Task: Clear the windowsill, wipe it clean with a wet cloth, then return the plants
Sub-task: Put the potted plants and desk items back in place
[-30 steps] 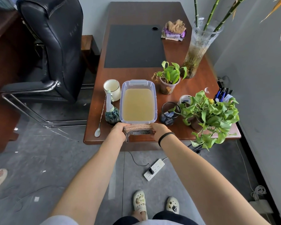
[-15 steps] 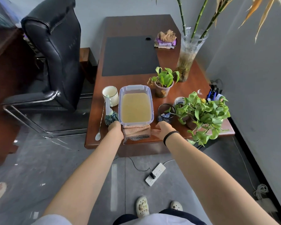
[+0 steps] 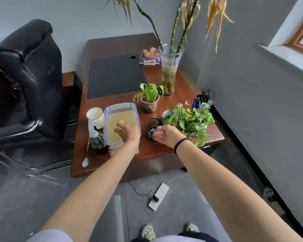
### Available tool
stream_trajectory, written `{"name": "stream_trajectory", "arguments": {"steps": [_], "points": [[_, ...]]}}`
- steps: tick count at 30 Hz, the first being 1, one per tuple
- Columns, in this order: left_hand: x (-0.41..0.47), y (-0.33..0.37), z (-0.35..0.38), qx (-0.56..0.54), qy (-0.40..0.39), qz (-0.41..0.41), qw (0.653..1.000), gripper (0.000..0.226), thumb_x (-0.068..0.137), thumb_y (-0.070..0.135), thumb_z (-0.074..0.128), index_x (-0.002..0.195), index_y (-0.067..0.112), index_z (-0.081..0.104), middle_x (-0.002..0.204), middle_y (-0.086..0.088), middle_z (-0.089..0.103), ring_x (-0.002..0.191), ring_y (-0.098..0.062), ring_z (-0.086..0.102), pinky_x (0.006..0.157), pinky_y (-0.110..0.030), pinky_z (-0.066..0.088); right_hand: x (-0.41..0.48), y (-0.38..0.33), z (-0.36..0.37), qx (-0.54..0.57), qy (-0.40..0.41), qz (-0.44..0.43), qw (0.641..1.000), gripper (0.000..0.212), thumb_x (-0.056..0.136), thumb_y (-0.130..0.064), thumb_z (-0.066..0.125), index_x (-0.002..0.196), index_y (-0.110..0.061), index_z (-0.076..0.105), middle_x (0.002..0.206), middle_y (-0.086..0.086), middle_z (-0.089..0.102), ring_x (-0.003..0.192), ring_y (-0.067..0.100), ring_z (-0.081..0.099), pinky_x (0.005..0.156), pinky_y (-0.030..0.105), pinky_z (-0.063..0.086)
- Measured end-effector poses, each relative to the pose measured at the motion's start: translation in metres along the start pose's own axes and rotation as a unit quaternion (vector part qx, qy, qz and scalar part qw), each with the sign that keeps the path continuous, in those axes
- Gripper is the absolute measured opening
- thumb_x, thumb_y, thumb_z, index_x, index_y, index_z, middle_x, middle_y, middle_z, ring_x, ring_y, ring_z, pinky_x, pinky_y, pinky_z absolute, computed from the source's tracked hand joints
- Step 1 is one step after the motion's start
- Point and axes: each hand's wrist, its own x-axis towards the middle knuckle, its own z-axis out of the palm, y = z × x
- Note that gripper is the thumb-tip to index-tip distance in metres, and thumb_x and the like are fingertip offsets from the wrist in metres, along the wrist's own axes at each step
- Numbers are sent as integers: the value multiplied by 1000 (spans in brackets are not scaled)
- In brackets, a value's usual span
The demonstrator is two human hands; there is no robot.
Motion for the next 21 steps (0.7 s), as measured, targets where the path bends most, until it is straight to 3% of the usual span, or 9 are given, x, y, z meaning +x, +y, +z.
{"name": "stream_trajectory", "arguments": {"steps": [2,6,9,11,13,15,17,19,21], "points": [[-13,11,15,30,-8,34,999,40,89,2,45,127,12,37,131,-13,35,114,-34,47,92,-41,43,-8,-14,-22,7,-31,-9,999,32,98,-8,35,126,-1,49,107,18,65,118,31,57,89,35,47],[-26,34,63,12,-57,79,995,30,80,2,45,97,26,53,112,-10,63,96,-33,63,88,-44,51,-26,-52,-78,11,-56,-66,996,24,99,-8,39,119,-2,51,89,15,61,85,24,62,84,34,49],[-48,63,113,15,-88,114,989,28,77,1,45,77,29,52,99,-7,66,87,-32,66,78,-43,55,-38,-86,-127,-1,-48,-99,994,16,99,-8,41,107,-3,53,88,15,61,78,22,61,75,31,51],[-86,92,143,-12,-118,127,985,31,80,-2,43,71,26,51,89,-8,64,76,-29,65,63,-33,54,-39,-105,-167,-27,-20,-102,994,12,97,-11,43,94,-7,55,76,11,58,68,18,60,62,26,51],[-117,112,177,0,-163,141,976,31,84,-4,39,73,22,52,82,-8,61,61,-21,59,48,-25,42,-34,-121,-208,-51,13,-107,993,12,95,-11,45,93,-8,56,66,7,57,59,16,59,55,25,50],[-137,123,205,35,-215,159,963,27,86,-4,39,77,17,54,82,-9,60,55,-17,55,45,-23,38,-29,-132,-242,-44,32,-107,993,13,96,-9,43,89,-7,54,59,7,50,51,15,53,56,26,45],[-156,131,237,49,-252,163,953,25,88,-4,39,86,11,59,83,-11,59,56,-15,53,42,-20,39,-25,-144,-280,-41,46,-98,993,14,97,-8,40,89,-7,52,65,9,47,54,17,47,64,28,48],[-163,135,256,64,-261,158,950,26,90,-2,38,99,6,62,88,-11,61,58,-13,55,45,-20,39,-22,-149,-303,-51,53,-93,993,15,98,-9,39,100,-5,53,73,10,53,61,18,52,83,33,52],[-166,140,273,73,-261,157,950,24,91,0,39,96,9,61,90,-11,62,60,-13,58,48,-22,41,-16,-153,-321,-58,61,-82,993,15,99,-11,39,104,-6,52,78,12,59,68,18,58,81,32,51]]}}
